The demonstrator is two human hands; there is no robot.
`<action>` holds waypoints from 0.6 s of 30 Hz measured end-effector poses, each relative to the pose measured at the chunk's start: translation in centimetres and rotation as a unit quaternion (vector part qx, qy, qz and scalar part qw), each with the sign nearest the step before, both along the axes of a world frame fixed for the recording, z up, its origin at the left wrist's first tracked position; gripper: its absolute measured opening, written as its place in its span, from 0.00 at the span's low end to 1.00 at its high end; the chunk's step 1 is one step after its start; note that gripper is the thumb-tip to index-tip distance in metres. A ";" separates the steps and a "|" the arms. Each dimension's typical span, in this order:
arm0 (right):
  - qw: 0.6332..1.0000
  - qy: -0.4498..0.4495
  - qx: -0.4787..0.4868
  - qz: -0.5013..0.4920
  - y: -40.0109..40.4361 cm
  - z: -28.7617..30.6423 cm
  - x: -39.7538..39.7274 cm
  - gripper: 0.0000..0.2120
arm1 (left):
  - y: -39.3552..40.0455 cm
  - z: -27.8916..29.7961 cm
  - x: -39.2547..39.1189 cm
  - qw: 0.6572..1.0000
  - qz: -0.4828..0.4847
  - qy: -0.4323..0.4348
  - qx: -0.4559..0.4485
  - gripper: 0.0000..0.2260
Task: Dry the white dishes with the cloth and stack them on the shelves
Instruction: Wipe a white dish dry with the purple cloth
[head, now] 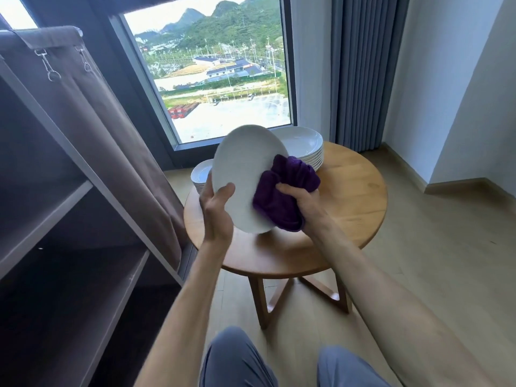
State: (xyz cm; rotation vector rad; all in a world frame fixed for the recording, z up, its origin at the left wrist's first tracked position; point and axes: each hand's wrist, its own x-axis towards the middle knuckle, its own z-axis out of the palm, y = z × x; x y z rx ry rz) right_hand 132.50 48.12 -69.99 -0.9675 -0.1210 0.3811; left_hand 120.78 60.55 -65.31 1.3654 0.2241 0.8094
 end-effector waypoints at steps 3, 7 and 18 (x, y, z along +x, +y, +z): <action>1.000 0.023 -0.012 -0.017 -0.2 0.6 0.6 0.22 | 1.4 1.0 -0.2 0.995 -0.066 0.067 0.043 0.24; 0.990 0.133 0.042 -0.035 1.7 1.3 -0.1 0.24 | -2.4 -2.0 1.0 0.997 0.074 0.023 0.019 0.32; 0.995 0.098 0.005 0.031 -0.3 1.3 0.8 0.09 | -0.2 -0.5 0.6 0.967 0.084 0.126 0.203 0.18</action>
